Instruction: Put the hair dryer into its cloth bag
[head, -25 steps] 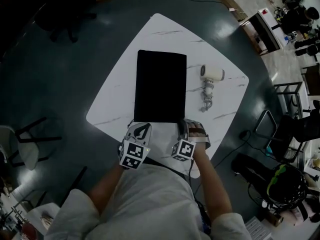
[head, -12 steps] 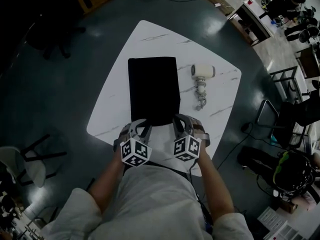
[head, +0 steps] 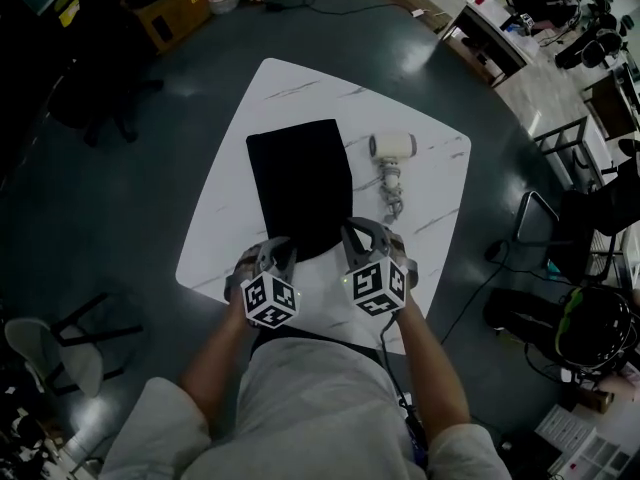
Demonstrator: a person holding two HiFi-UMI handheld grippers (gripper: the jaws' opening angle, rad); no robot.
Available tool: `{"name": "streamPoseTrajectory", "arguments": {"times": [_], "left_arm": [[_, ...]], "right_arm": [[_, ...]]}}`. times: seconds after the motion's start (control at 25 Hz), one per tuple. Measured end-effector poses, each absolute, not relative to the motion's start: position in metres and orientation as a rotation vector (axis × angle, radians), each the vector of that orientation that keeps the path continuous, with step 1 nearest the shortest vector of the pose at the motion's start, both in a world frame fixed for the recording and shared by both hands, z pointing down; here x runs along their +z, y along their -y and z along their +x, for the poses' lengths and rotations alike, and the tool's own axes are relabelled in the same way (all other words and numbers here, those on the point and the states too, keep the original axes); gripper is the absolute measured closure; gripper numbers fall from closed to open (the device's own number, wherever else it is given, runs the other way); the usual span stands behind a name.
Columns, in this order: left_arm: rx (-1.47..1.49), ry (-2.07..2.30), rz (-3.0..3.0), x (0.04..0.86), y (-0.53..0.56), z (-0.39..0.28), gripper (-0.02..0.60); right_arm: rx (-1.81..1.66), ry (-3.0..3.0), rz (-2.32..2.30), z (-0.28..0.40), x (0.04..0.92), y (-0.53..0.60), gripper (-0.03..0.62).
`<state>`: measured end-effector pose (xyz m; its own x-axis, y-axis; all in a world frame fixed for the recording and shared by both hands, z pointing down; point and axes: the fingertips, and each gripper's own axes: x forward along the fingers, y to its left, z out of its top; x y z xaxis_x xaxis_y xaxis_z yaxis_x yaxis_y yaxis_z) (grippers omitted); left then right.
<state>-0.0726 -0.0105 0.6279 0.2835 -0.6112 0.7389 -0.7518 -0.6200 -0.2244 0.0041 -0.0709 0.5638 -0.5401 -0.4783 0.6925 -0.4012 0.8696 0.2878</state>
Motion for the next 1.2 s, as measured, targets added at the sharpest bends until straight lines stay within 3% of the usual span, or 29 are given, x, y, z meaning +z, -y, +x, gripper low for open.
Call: {"name": "streamPoseTrajectory", "arguments": {"times": [0.56, 0.6, 0.68, 0.72, 1.2], "left_arm": [[0.860, 1.152, 2.238, 0.617, 0.058, -0.056, 0.565], [0.830, 1.146, 2.219, 0.617, 0.062, -0.055, 0.565], [0.768, 1.123, 2.187, 0.615, 0.071, -0.052, 0.565], [0.738, 1.109, 2.178, 0.613, 0.076, -0.049, 0.565], [0.694, 1.011, 2.163, 0.625, 0.120, -0.021, 0.565]], "right_arm": [[0.136, 2.191, 0.813, 0.029, 0.598, 0.108, 0.568], [0.167, 2.188, 0.823, 0.031, 0.599, 0.108, 0.549], [0.224, 2.182, 0.842, 0.038, 0.600, 0.108, 0.417], [0.250, 2.180, 0.861, 0.042, 0.599, 0.108, 0.407], [0.591, 2.020, 1.243, 0.141, 0.610, 0.158, 0.408]]}}
